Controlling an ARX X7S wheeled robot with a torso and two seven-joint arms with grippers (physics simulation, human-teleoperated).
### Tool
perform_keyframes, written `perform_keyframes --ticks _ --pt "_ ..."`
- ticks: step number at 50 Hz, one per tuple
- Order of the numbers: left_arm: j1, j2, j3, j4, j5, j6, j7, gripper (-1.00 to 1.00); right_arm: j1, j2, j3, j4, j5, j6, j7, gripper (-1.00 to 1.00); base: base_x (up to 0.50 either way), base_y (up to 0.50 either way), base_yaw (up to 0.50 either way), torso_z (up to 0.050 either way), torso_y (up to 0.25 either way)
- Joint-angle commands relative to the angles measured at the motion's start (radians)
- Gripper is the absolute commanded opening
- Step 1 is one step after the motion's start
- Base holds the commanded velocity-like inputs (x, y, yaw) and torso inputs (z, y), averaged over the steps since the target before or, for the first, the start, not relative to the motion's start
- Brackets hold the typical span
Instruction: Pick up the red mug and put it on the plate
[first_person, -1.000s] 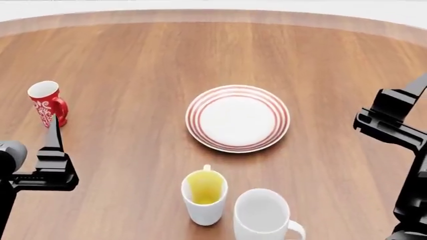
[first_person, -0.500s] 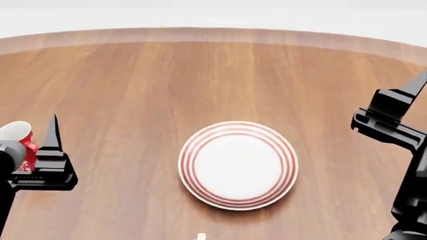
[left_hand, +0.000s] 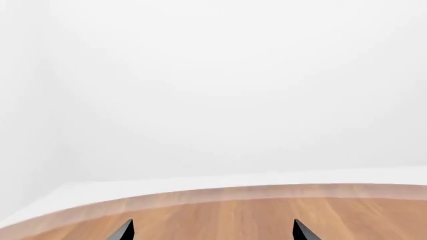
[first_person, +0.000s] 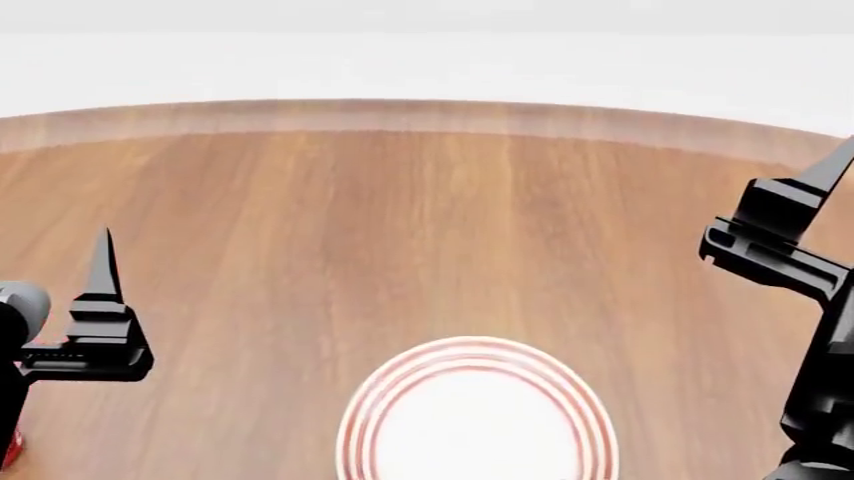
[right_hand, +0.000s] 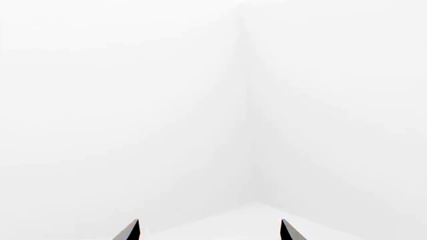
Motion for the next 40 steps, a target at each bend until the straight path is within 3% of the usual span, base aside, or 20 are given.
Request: perform_keyframes --ticks 1,4,22,28,40 --pt "0.0 -0.004 0.001 0.001 -0.006 0.0 -0.006 1.0 -0.002 0.004 -0.006 0.001 0.003 -0.001 0.004 1.0 0.5 0.0 0.0 0.0 0.01" --pt "0.0 -0.005 0.002 -0.001 -0.007 0.001 -0.007 1.0 -0.003 0.002 -0.001 -0.003 0.011 -0.007 0.002 1.0 0.5 0.0 0.0 0.0 0.0" --pt "-0.003 -0.011 0.006 -0.004 -0.015 0.002 -0.015 1.0 0.01 0.007 -0.019 0.015 0.003 0.031 0.025 1.0 0.0 0.0 0.0 0.0 0.001" --pt "-0.003 -0.013 0.007 -0.001 -0.018 0.001 -0.018 1.0 0.004 0.005 -0.017 0.012 0.008 0.008 0.025 1.0 0.44 0.0 0.0 0.0 0.0" --pt "-0.008 -0.004 -0.007 -0.003 -0.027 -0.008 -0.037 1.0 0.003 0.009 -0.029 0.028 0.0 0.001 0.037 1.0 0.0 0.0 0.0 0.0 0.0"
